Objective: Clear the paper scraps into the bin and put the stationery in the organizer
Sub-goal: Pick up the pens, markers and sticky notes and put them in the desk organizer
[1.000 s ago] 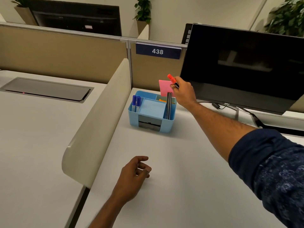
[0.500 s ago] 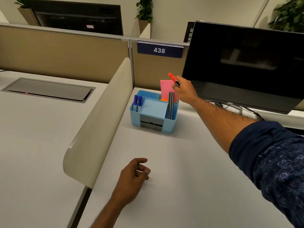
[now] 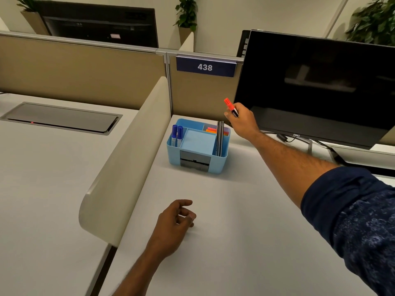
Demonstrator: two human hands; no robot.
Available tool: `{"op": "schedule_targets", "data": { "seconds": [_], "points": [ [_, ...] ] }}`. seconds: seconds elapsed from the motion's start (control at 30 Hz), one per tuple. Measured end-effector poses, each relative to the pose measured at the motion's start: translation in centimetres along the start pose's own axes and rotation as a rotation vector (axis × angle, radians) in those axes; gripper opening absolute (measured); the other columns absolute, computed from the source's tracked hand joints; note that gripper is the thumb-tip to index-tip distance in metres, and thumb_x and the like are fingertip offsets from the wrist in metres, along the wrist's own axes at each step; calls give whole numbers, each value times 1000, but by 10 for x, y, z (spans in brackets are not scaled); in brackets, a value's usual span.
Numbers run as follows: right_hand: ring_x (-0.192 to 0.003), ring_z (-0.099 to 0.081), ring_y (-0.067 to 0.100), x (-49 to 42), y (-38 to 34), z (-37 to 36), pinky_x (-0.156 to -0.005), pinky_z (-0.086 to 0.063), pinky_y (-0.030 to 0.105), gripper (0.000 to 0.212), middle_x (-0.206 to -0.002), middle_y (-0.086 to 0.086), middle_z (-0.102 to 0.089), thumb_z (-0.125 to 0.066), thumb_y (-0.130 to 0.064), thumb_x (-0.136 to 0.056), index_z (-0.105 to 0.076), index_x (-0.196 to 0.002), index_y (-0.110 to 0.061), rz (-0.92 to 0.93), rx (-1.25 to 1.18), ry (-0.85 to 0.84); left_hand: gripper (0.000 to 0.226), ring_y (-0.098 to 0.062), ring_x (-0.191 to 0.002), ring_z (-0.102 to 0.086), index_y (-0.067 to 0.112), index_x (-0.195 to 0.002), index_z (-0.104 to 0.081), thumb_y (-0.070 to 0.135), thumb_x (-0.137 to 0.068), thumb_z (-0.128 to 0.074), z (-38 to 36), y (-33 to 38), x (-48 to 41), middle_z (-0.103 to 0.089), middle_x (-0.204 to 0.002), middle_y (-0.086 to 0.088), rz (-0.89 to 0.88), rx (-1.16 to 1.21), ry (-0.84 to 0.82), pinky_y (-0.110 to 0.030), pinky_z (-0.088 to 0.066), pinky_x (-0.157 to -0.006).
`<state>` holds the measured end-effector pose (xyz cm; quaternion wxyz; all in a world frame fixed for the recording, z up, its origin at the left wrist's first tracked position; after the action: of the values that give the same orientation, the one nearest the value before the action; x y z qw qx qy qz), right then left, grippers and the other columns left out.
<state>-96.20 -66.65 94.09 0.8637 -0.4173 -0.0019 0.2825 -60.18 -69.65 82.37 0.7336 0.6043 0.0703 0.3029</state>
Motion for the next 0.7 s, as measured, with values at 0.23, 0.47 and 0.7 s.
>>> {"op": "schedule_targets", "data": {
  "seconds": [0.23,0.47,0.7],
  "points": [
    [-73,-55,12,31,-51,-16,-63,-48,26,21,-89,5,-59,-40,-34,-101,-51,-103,-16,5,-367,-136,28,-7,-78,-70,27,-118,-58,19,-92,-63,3,23,-14,-70,-92,5,-54,-76,-10,-20,-55,-70],
    [-75,-55,8,52,-114,-67,-71,-48,24,20,-83,-3,-60,-58,-30,-94,-62,-104,-13,64,-451,-226,30,-10,-80,-70,26,-121,-56,18,-92,-62,6,32,-14,-69,-94,6,-57,-92,-5,-18,-53,-71],
    [-74,-57,16,50,-110,-104,-68,-46,32,18,-84,5,-65,-61,-31,-92,-63,-92,-13,37,-261,-233,29,-7,-81,-69,30,-120,-55,22,-93,-61,10,30,-8,-68,-96,10,-64,-111,-1,-8,-48,-63]
  ]
}}
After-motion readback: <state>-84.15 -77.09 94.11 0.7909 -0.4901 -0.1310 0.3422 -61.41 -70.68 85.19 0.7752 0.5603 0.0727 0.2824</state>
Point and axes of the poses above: each hand's wrist, its own x-axis away from the middle knuckle, its own z-axis out of the back of the hand, y = z × x, the point moved 10 cm from there along -x, towards the middle knuckle
